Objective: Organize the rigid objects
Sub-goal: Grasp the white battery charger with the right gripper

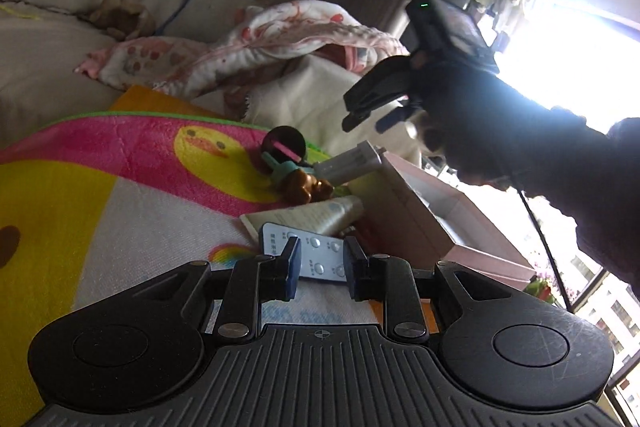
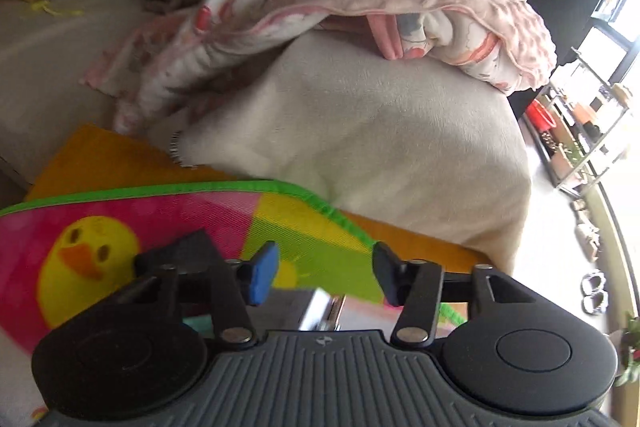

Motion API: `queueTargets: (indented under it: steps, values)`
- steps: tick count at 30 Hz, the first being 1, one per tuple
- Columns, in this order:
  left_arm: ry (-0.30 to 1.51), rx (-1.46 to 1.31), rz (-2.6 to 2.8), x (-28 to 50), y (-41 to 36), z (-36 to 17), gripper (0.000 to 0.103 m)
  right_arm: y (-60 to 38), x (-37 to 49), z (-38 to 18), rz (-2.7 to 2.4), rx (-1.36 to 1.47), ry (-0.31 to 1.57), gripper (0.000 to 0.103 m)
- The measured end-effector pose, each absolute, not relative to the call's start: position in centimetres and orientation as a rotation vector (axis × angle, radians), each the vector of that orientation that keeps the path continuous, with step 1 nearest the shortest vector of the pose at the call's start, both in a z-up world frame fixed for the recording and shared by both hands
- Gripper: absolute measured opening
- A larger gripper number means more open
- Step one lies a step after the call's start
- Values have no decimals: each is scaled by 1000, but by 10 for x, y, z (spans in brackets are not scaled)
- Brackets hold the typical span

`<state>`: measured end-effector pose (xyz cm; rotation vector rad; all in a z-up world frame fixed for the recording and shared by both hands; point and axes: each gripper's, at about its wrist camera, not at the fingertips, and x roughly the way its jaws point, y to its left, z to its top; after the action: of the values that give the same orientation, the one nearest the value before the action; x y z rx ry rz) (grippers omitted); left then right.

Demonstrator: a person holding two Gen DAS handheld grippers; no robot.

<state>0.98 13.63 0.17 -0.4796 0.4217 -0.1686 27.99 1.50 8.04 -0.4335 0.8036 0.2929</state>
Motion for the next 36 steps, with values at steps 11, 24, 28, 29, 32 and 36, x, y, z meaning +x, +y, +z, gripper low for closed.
queueTargets:
  steps: [11, 24, 28, 29, 32, 36]
  values:
    - [375, -521, -88, 3, 150, 4, 25, 51, 277, 36, 298, -670, 913, 27]
    - [396, -542, -43, 3, 157, 3, 25, 39, 198, 72, 616, -462, 1028, 43]
    - [397, -554, -40, 3, 159, 2, 25, 42, 213, 56, 560, -435, 1026, 58]
    - [396, -563, -35, 3, 160, 1, 25, 40, 215, 50, 544, -424, 1037, 58]
    - [391, -598, -5, 1, 167, 1, 25, 33, 212, 40, 564, -326, 1066, 57]
    - [405, -662, 47, -3, 177, -1, 25, 27, 178, 34, 638, -362, 1065, 40]
